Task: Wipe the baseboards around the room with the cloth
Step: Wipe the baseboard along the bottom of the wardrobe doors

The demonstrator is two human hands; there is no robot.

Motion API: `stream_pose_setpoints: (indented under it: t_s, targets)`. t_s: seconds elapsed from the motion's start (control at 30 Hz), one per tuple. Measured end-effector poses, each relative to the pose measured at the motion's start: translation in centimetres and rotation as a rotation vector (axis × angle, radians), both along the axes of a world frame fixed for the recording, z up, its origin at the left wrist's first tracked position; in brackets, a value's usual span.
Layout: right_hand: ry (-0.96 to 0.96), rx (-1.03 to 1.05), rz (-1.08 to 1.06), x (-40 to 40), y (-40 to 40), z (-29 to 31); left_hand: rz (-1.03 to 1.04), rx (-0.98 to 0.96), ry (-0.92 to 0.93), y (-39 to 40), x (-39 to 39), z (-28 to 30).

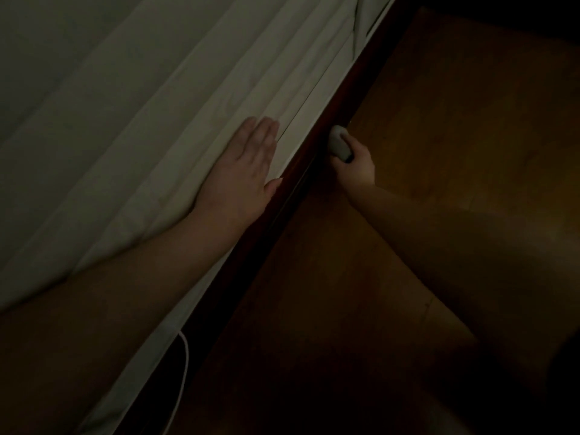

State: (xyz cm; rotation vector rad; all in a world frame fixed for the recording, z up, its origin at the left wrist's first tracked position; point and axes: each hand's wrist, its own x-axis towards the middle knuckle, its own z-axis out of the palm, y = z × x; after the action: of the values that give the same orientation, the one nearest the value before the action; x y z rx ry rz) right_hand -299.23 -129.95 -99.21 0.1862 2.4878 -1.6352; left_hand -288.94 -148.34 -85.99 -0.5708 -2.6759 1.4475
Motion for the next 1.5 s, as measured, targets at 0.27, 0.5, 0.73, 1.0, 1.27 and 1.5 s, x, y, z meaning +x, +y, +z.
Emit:
stream_pose_setpoints:
  t_s: [0.27,0.5,0.73,1.0,1.27,1.5]
  targets:
    - [0.09,0.174,0.145,3.0,-1.5,0.2,-0.028,-0.032,0.02,0.4,-0.1,-0.1]
    - [0.034,0.063,0.343,14.9,-4.8,0.0,-0.032,-0.022,0.017,0.8,0.1,0.0]
    - [-0.092,-0.068,0.342,23.4,-8.8,0.0,-0.039,0.004,-0.001,0.2,0.4,0.0]
    - [-0.091,-0.128,0.468,24.0,-7.4,-1.5,-0.038,-0.02,-0.021,-0.1,0.5,-1.0]
    - [-0.275,-0.224,0.731,25.5,-6.8,-1.7,-0.005,-0.02,-0.105,0.2,0.0,-2.1]
    - [-0.195,-0.055,0.704,16.7,-3.9,-0.7,-0.016,-0.058,-0.135,0.1,-0.3,-3.5]
